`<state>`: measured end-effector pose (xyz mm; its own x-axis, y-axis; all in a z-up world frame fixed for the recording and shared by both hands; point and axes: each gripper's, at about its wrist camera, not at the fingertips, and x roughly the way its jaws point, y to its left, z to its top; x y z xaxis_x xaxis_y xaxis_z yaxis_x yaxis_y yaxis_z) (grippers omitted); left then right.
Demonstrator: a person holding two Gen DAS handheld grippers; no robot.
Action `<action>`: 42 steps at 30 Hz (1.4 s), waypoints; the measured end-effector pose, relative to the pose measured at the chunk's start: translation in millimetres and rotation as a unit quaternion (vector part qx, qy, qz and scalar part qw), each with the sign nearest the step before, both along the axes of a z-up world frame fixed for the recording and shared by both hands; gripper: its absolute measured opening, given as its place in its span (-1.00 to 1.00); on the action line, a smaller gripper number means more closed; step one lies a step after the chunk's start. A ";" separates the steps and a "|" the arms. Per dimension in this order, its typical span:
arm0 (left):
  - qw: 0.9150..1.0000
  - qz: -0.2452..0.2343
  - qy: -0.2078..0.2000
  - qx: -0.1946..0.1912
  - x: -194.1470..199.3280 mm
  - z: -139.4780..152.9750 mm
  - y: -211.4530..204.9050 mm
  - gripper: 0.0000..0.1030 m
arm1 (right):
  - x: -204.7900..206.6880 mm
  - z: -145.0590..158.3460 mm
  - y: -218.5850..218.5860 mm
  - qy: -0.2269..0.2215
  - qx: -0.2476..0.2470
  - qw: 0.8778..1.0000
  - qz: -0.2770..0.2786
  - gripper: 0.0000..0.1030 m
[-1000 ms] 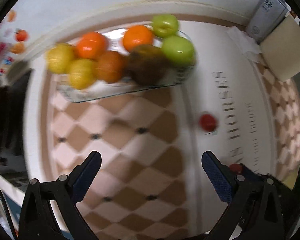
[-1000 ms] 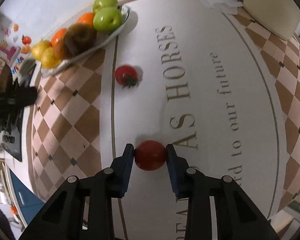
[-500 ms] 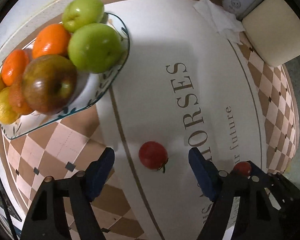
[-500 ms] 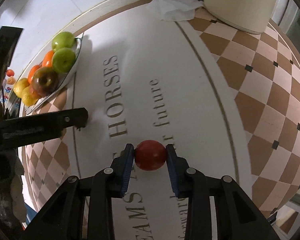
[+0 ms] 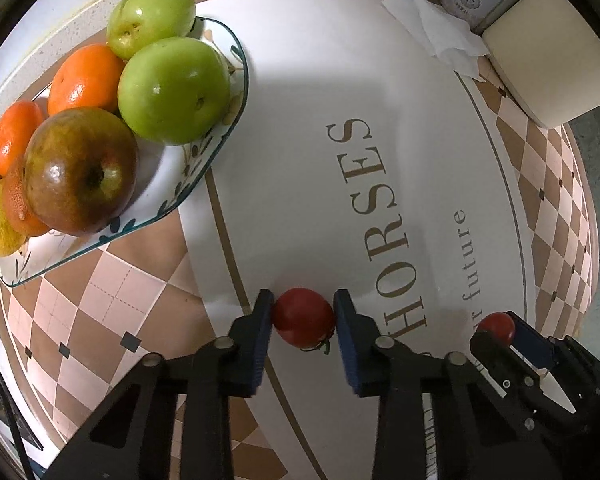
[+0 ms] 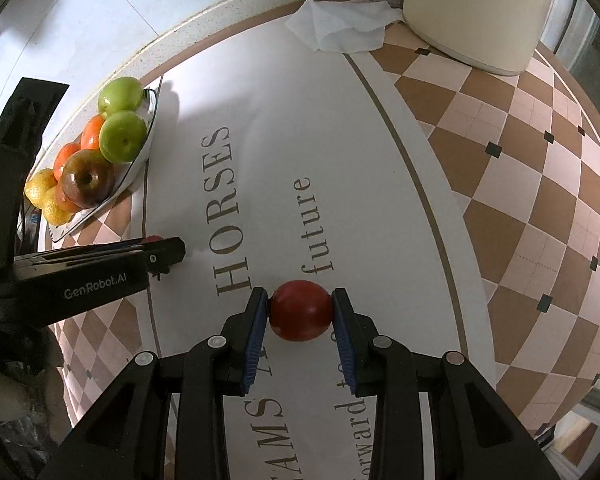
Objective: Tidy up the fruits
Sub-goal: 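Carry both tomatoes onto the plate and open both grippers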
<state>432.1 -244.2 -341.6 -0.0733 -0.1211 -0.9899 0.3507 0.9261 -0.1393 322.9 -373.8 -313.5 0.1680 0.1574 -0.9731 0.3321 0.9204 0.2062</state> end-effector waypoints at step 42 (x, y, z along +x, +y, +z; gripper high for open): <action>0.840 0.486 0.062 -0.236 52.9 24.2 322.5 -0.46 | 156.5 -18.6 215.6 -0.049 0.179 0.968 0.167 -0.31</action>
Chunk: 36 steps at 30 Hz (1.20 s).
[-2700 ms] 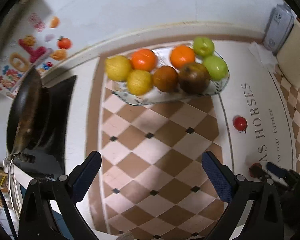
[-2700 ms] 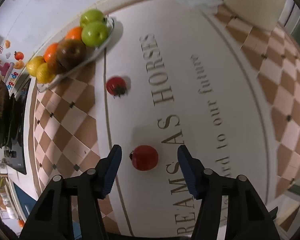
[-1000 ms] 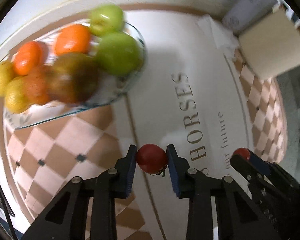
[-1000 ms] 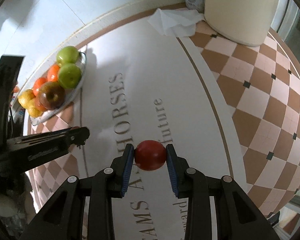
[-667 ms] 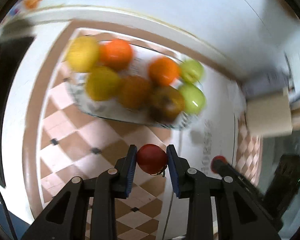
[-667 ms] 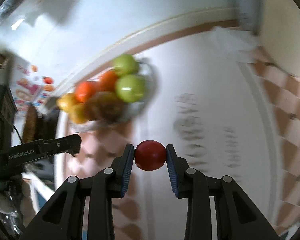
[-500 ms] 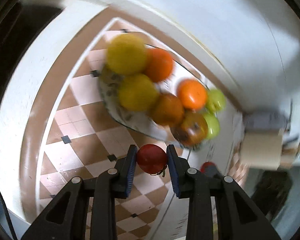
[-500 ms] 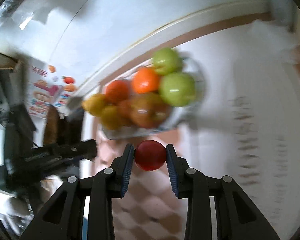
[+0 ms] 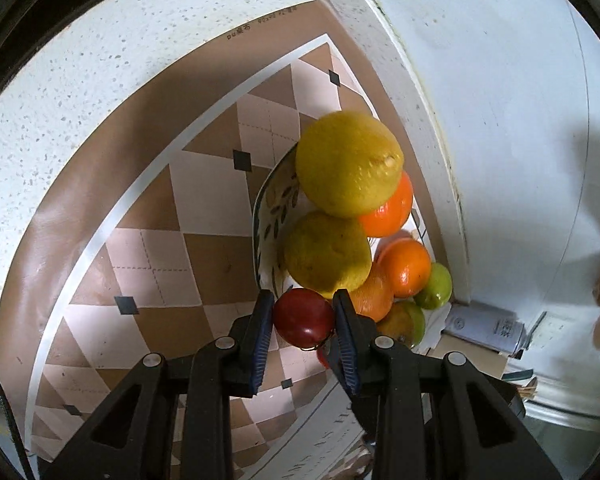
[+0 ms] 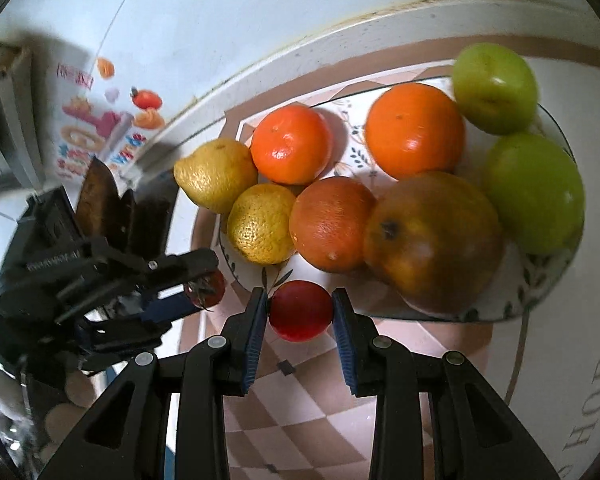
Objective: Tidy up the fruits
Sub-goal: 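Carry both tomatoes onto the plate and open both grippers, then lift both grippers up away from the plate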
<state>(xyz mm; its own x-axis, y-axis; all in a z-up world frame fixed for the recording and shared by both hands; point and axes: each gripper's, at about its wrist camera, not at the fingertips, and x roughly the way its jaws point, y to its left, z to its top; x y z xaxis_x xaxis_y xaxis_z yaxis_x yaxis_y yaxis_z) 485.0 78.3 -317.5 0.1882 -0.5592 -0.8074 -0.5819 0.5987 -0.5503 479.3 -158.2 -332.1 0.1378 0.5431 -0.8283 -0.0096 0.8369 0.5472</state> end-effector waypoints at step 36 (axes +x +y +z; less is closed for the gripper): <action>0.911 -0.233 -0.096 0.328 -49.6 102.5 -69.2 0.77 | -49.9 108.0 -54.1 -0.082 -0.222 0.970 -0.053 0.92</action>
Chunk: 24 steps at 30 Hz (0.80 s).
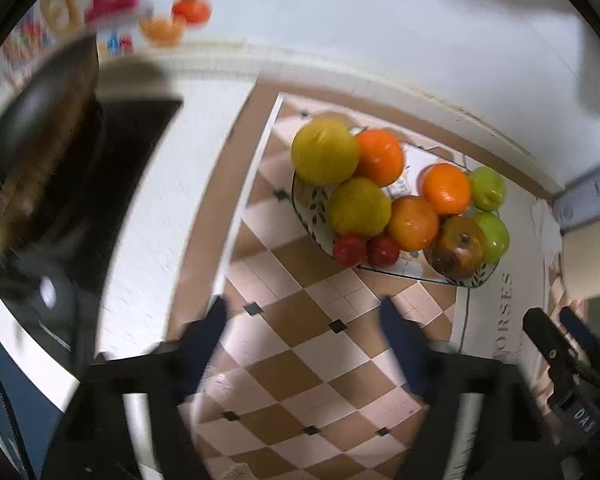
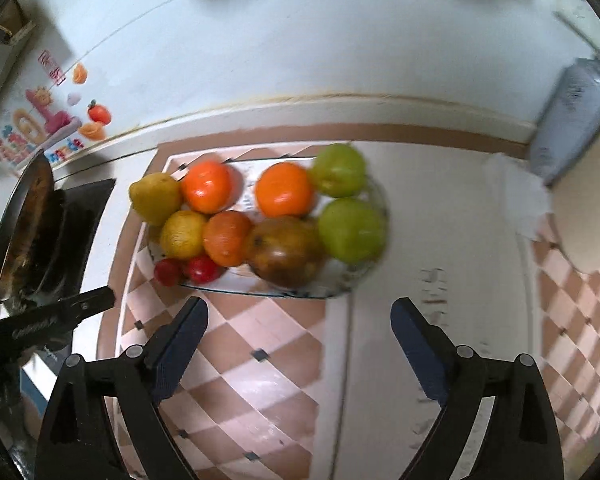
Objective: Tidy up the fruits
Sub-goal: 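Lift both grippers up away from the plate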
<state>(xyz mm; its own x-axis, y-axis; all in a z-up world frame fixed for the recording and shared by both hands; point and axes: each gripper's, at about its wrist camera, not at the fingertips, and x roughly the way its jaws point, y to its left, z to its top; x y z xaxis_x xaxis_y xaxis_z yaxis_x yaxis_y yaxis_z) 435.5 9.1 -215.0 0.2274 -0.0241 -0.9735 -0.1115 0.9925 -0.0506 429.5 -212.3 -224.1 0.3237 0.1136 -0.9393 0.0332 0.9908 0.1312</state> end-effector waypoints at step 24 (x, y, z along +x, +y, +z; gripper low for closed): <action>0.979 -0.074 -0.190 0.024 -151.6 161.7 13.9 0.91 | -171.5 173.7 28.4 -0.145 -0.053 0.987 -0.053 0.94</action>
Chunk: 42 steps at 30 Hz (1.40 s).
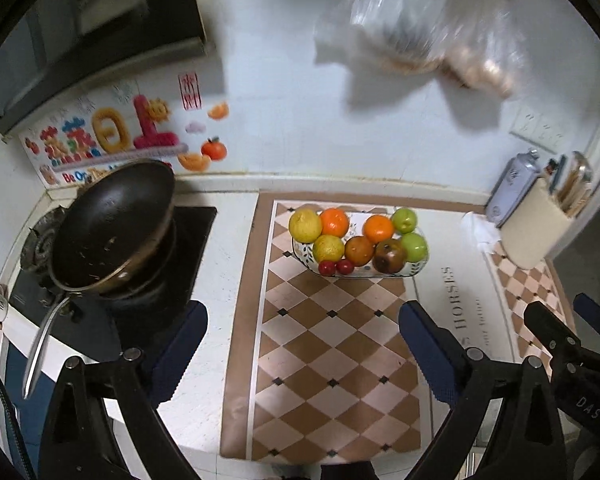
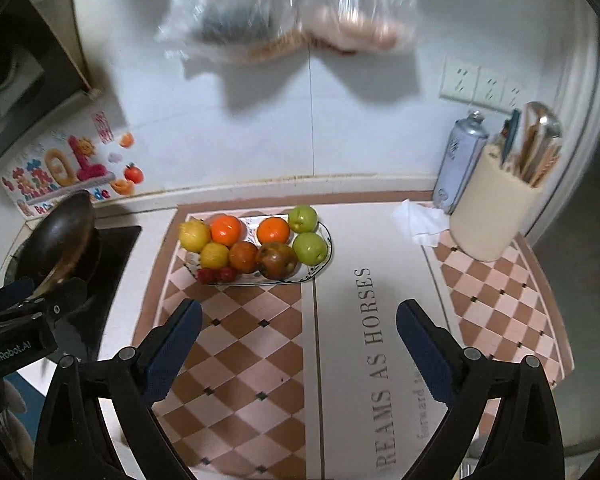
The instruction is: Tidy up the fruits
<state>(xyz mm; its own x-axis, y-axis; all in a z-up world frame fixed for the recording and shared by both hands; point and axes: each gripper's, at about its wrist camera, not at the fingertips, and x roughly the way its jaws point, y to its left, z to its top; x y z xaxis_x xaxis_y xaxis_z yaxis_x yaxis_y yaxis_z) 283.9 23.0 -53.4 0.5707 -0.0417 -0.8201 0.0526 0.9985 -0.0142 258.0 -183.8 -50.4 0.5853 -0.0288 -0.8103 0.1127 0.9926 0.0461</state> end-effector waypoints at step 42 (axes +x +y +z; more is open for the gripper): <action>0.999 0.021 -0.031 0.019 -39.1 52.8 -11.1 0.91 | -51.7 94.0 -6.9 -0.046 0.006 0.998 0.035 0.95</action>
<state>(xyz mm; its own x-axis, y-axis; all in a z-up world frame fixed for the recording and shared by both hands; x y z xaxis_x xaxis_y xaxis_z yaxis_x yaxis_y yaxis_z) 244.8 11.9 -0.6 0.6216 0.0140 -0.7832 0.0099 0.9996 0.0257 206.3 -190.8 43.5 0.6567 0.0253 -0.7537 0.0370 0.9972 0.0657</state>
